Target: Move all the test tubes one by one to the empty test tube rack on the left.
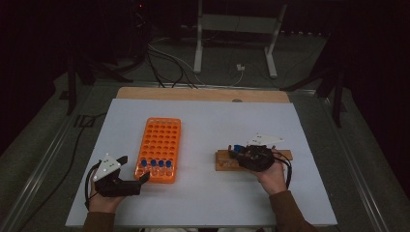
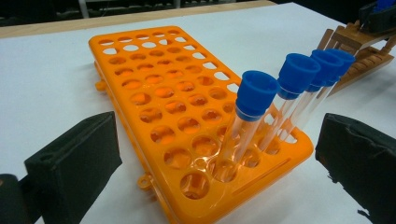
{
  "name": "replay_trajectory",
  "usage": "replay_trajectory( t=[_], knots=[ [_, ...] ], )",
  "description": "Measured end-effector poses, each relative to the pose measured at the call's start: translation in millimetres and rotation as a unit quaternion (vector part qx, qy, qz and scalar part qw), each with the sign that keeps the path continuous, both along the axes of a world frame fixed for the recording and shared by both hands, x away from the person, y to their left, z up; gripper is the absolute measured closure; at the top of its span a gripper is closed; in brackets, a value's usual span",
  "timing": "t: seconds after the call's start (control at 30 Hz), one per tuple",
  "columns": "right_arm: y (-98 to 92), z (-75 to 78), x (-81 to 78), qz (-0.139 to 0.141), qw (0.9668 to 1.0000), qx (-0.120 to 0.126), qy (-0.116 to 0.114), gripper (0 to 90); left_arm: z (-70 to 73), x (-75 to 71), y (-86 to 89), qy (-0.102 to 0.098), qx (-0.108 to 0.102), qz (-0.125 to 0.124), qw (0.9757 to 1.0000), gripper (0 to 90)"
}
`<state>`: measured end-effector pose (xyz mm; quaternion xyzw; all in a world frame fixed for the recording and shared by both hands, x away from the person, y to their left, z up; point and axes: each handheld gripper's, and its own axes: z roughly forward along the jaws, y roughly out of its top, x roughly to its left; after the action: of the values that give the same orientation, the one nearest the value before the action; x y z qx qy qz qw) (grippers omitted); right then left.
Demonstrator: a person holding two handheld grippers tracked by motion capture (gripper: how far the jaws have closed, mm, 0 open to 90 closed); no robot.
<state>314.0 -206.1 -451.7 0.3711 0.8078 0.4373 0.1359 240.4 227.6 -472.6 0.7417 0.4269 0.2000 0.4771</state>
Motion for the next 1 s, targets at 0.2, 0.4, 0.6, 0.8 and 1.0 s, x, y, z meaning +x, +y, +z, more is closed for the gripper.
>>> replay_trajectory(
  t=[0.2, 0.4, 0.6, 0.8, 1.0],
  knots=[
    [3.9, -0.3, -0.1, 0.002, 1.0000, -0.005, -0.005, 73.9, -0.3, 0.2, -0.3, 0.002, 0.000, 0.000, 1.0000, 0.5],
    [7.9, 0.8, -1.6, 0.005, 0.9995, -0.028, -0.013, 76.3, -0.6, 0.5, -0.8, 0.002, 0.000, -0.001, 1.0000, 0.5],
    [7.4, 1.4, -1.1, 0.006, 0.9996, -0.026, -0.009, 76.5, -0.8, 0.7, -1.6, 0.002, 0.002, -0.003, 1.0000, 0.5],
    [7.2, 5.1, -2.2, 0.007, 0.9997, -0.022, -0.012, 76.6, -0.9, 0.7, -1.6, 0.002, 0.001, -0.004, 1.0000, 0.4],
    [5.5, 12.3, -2.8, 0.005, 0.9997, -0.017, -0.015, 76.6, -0.8, 0.6, -2.3, 0.002, 0.000, -0.006, 1.0000, 0.4]
  ],
)
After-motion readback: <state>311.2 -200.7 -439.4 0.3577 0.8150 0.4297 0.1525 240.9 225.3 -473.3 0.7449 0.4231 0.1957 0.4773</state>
